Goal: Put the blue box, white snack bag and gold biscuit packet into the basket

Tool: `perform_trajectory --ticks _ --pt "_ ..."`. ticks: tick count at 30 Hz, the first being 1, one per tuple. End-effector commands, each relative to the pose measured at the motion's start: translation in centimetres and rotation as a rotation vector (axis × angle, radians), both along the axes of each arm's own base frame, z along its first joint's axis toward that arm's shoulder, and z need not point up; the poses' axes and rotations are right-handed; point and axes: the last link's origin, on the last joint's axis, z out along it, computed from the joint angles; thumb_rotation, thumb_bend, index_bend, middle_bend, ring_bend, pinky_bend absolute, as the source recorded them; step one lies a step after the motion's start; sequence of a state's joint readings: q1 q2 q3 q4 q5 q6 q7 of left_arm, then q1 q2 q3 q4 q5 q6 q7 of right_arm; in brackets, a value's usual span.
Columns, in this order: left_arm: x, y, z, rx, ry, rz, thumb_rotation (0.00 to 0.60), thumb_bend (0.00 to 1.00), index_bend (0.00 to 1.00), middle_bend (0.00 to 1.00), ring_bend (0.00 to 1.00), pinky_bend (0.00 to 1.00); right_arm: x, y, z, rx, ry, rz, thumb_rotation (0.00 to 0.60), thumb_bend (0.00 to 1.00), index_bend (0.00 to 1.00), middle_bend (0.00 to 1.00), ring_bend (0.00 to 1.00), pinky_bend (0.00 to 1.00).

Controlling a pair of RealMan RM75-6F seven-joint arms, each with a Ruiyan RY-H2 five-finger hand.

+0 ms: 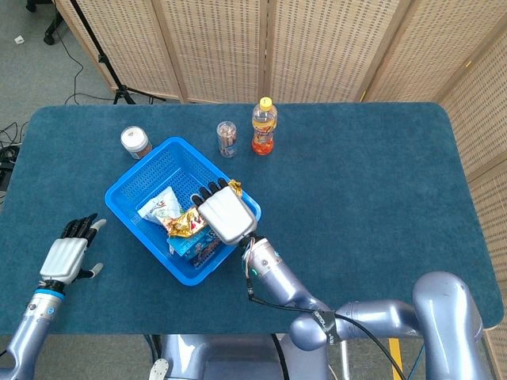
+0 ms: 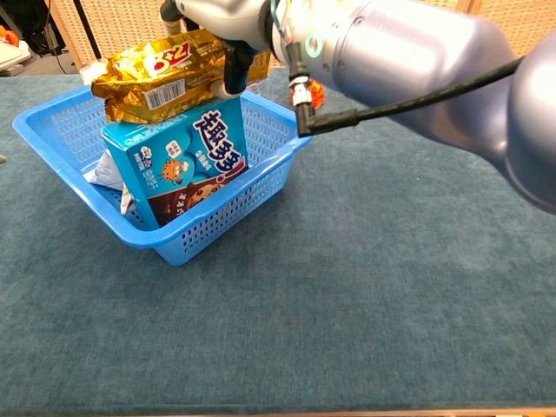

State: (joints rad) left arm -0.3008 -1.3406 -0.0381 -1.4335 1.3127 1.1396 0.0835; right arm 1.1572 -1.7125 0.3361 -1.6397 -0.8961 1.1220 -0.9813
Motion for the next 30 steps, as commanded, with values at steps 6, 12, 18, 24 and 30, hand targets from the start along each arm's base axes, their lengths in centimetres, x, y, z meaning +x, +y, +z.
perform_trajectory --ticks 6,12,18,24,30 --pt "0.0 0.0 0.1 0.002 -0.002 0.002 0.6 0.25 0.0 0.0 0.0 0.0 0.3 0.3 -1.1 0.014 0.01 0.014 0.6 0.37 0.6 0.37 0.34 0.5" --pt "-0.1 0.0 0.1 0.002 -0.003 0.004 0.6 0.25 0.0 0.0 0.0 0.0 0.4 0.4 -1.3 0.019 0.008 0.016 0.6 0.36 0.6 0.36 0.34 0.5" --pt "-0.1 0.0 0.2 0.004 -0.001 0.006 0.6 0.25 0.0 0.0 0.0 0.0 0.5 0.8 -2.0 0.051 0.031 0.016 0.6 0.32 0.53 0.25 0.26 0.5" --pt "-0.1 0.0 0.1 0.003 -0.001 0.007 0.6 0.25 0.0 0.0 0.0 0.0 0.7 0.9 -2.1 0.038 0.02 0.041 0.6 0.26 0.36 0.1 0.1 0.48" --pt "-0.1 0.0 0.1 0.001 0.001 0.008 0.6 0.25 0.0 0.0 0.0 0.0 0.5 0.9 -2.4 0.025 0.034 0.064 0.6 0.26 0.22 0.01 0.0 0.37"
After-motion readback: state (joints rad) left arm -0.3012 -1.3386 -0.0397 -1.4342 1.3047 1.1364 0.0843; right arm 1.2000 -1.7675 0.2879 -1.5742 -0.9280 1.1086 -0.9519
